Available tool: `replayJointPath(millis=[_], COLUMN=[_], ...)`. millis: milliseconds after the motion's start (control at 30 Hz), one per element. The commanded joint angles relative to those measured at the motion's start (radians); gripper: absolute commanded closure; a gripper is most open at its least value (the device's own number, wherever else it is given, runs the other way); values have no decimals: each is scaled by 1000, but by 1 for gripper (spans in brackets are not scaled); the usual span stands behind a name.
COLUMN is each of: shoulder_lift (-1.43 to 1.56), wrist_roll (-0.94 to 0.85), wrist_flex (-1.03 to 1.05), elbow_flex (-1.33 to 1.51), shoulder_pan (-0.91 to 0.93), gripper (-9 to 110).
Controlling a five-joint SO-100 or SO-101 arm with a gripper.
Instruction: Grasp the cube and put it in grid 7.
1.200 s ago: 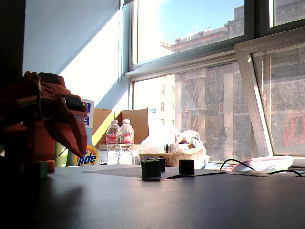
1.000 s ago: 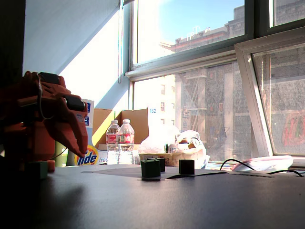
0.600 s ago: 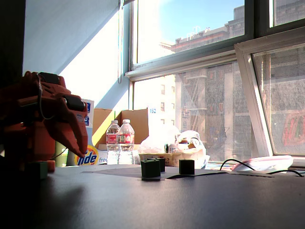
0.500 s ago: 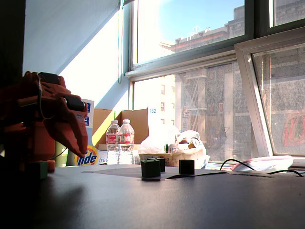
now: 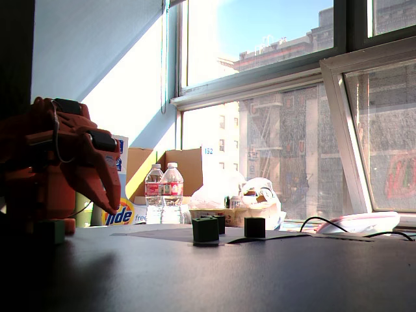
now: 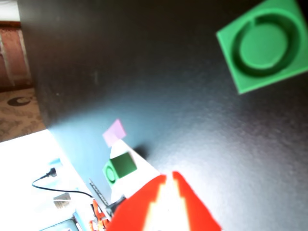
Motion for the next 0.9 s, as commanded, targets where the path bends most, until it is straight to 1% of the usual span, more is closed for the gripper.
replayJointPath(millis=[0,700,867], shoulder_lift=[5,5,-92], wrist_roll=[-17,-18,-25], wrist_flex=[-14,-12,-11], elbow_flex=[71,69,-32], shoulder_pan=[-11,-8,43], gripper=[101,101,101])
